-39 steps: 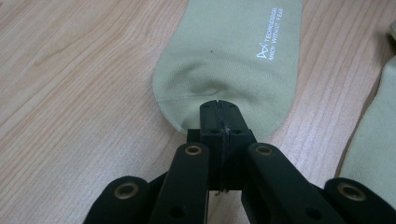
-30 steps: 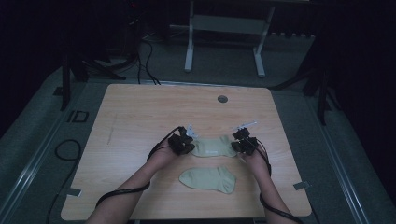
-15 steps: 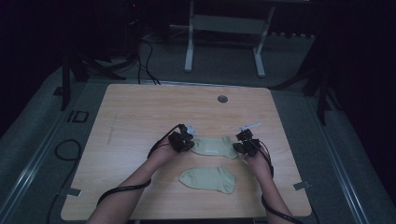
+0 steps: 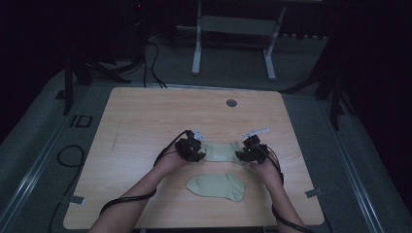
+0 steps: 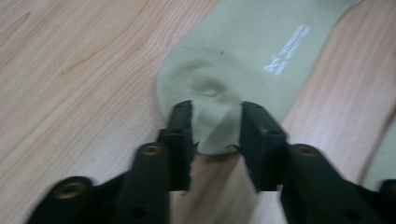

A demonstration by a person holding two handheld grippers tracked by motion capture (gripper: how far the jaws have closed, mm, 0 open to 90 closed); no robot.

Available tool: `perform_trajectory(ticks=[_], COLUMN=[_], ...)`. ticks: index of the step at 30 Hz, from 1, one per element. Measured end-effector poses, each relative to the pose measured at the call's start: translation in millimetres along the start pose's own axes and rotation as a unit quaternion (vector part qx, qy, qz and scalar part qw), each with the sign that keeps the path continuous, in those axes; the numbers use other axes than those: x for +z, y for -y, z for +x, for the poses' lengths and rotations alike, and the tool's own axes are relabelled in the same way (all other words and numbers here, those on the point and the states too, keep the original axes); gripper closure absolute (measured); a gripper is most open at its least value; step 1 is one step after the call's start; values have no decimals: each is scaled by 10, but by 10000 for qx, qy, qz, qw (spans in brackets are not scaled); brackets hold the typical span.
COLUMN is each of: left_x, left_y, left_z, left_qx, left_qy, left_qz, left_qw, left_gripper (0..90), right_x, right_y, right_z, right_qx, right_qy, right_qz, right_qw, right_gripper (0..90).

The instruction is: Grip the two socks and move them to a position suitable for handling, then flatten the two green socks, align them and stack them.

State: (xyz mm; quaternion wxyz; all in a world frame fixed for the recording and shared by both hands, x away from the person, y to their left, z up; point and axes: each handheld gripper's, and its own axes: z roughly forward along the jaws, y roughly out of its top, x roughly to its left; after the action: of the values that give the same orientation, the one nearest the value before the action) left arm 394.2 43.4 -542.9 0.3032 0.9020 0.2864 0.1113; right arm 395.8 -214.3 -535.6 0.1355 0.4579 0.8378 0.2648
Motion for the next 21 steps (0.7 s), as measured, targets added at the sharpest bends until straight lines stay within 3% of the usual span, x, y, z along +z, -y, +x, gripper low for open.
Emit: perform_trajectory(ticks=[2,6,9,11,14,15,19,21], left_x=[-64,-220,-326,-345,-389,-442,-469,-464], left_y=[5,52,123,140,190,286,396,477], left_z=[-35,-105,-148,-163,-203,-272,-347,-416], left_qx=[-19,-53,-204,-176,-169,-195,-200,-162], left_qy=[34,38,107,85,109,213,302,360], left_qz=[-24,-46,27,61,70,94,157,211], left_qw=[10000,10000,9997,9998,9998,9995,9992,9990], left_gripper=[553,503,503,502,502,502,502,503], right_x=[-28,-117,-207,-260,-315,-406,-455,-474], right_y=[-2,-3,10,27,58,147,266,416], right_z=[61,113,131,145,188,269,325,364], right_qx=[-61,-25,91,138,-10,-186,-294,-355], right_qy=[48,-102,-190,-291,-302,-419,-539,-609], right_qz=[18,-78,-104,-170,-211,-216,-176,-64], right_qw=[10000,9999,9997,9993,9993,9987,9980,9975], right_gripper=[478,418,427,454,484,495,494,500])
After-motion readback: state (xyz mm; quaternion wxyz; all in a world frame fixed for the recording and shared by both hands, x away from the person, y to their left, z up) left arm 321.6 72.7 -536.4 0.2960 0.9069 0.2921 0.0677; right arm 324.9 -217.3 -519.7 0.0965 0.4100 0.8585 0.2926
